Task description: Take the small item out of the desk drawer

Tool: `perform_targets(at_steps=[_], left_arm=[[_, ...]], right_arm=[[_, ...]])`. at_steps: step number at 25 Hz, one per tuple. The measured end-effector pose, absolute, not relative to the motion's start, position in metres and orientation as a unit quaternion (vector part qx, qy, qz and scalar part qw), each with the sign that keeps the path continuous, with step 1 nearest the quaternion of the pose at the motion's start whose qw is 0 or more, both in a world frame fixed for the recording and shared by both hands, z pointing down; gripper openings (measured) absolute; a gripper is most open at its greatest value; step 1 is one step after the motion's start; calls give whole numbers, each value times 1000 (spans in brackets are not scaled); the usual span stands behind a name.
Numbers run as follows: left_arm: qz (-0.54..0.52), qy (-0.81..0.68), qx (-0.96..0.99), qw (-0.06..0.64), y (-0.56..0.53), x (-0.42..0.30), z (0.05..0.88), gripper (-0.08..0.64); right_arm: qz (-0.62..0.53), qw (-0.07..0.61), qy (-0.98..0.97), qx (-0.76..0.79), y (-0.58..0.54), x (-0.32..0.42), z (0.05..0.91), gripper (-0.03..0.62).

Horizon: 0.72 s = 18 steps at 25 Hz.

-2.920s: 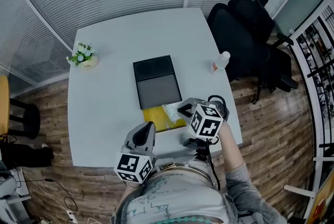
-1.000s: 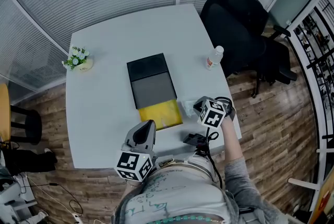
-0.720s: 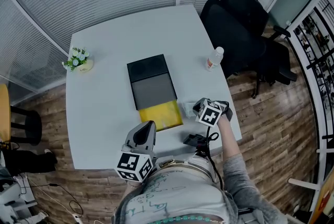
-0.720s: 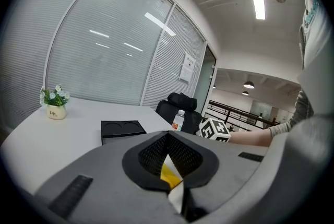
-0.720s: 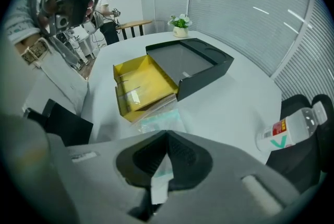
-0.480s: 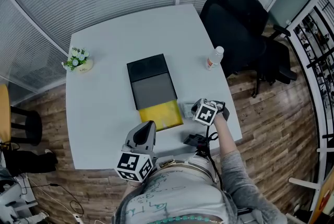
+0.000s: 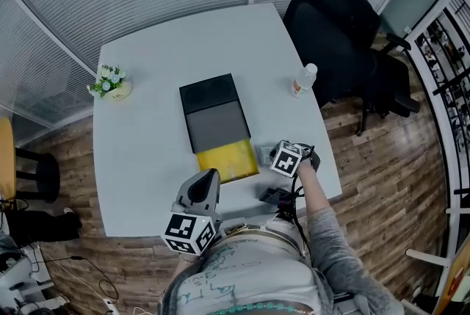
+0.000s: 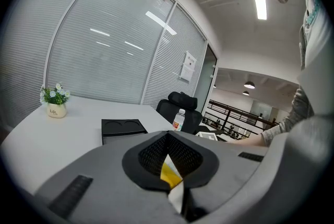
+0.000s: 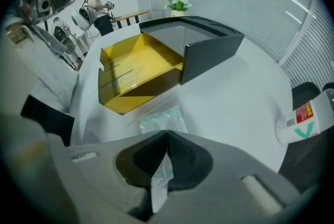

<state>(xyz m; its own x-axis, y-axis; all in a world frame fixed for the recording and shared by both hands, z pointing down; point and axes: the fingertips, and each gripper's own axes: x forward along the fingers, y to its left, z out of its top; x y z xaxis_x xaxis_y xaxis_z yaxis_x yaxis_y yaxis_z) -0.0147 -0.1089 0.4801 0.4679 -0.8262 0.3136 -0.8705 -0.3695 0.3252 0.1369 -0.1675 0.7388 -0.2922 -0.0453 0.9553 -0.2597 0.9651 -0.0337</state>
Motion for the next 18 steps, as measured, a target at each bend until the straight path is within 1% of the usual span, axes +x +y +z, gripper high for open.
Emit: perform_targets(at_steps=[18], left_arm=[[54, -509, 827, 231, -111, -12, 483, -3]], right_arm=[[105, 582, -800, 102, -170, 138, 740, 3]])
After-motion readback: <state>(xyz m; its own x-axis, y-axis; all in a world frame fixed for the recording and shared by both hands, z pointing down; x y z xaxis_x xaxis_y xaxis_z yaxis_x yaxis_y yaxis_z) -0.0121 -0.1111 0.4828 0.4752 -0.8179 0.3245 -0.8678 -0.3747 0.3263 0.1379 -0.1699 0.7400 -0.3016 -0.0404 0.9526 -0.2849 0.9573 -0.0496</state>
